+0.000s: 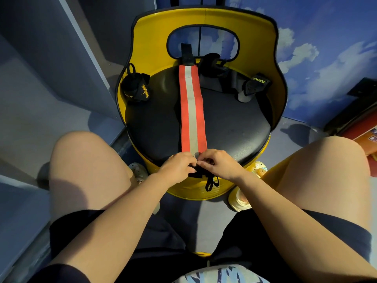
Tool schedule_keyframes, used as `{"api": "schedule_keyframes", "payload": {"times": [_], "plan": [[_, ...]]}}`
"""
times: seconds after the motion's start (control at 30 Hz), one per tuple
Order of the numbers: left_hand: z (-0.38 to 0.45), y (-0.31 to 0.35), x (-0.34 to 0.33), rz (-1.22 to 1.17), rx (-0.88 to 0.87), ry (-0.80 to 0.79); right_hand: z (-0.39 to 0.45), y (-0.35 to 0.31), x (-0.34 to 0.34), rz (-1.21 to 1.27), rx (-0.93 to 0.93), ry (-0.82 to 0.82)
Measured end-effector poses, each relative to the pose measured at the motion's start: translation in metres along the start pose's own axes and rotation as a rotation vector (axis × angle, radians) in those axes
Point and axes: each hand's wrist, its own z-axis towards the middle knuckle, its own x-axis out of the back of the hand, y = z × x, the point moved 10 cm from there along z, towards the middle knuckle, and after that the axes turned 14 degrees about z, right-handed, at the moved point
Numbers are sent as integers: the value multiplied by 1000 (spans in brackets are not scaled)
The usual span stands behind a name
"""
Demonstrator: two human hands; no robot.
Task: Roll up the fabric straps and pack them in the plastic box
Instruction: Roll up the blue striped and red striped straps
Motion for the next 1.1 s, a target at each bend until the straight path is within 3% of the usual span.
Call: {"api": "schedule_keyframes", "payload": {"times": [0.17,0.47,0.73,0.83,0.93,1.1], "plan": [[6,-12,-2,-152,86,-35,-6,5,-4,-55,2,-60],[6,-12,7,-297,80,80,-1,9,4,8,-8,82],[3,-2,19,-74,12,207,6,15,12,62,-87,195],[1,6,12,140,-55,134,8,21,13,87,-139,211],[-1,17,8,349,-117,171,9,27,14,106,-176,223],[0,17,16,296,-82,240,8,15,17,-23,-54,264]]}}
